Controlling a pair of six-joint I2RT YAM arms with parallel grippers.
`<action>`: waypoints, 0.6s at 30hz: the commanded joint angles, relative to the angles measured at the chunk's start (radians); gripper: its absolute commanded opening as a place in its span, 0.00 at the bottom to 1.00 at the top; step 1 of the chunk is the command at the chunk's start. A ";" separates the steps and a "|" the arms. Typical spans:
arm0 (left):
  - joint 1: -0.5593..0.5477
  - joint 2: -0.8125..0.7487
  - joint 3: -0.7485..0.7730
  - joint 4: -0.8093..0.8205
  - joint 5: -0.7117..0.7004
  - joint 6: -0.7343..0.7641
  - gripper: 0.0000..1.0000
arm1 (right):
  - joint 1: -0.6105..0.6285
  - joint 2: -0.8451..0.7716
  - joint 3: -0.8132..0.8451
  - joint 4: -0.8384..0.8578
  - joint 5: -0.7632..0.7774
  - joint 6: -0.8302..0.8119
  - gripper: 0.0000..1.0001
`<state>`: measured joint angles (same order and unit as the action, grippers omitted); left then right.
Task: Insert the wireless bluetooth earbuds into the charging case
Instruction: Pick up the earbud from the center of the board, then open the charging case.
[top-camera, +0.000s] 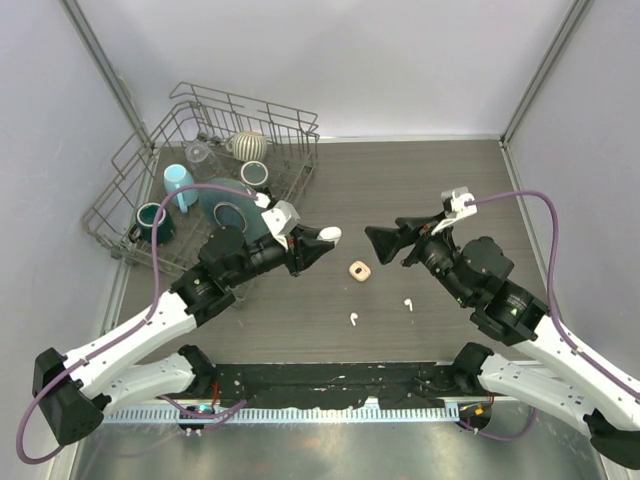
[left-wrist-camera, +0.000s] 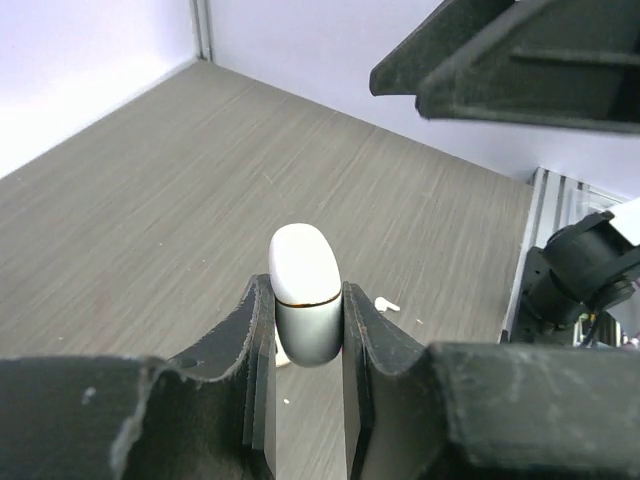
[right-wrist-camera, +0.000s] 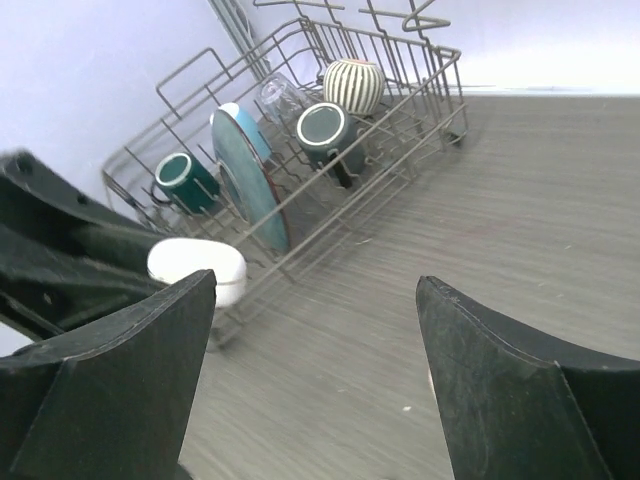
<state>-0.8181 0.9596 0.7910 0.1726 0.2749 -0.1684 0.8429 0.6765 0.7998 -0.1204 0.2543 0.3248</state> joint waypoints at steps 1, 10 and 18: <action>-0.004 -0.016 -0.022 0.157 -0.030 0.105 0.00 | -0.001 0.066 0.107 -0.053 0.080 0.293 0.87; -0.004 0.048 -0.003 0.407 -0.017 0.087 0.00 | -0.005 0.101 0.240 -0.176 0.163 0.767 0.90; -0.003 0.036 -0.190 0.707 0.064 0.016 0.00 | -0.008 0.103 0.201 -0.144 -0.079 0.826 0.88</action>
<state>-0.8177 1.0271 0.7231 0.5903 0.2642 -0.1505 0.8364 0.7975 1.0420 -0.2871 0.2909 1.0584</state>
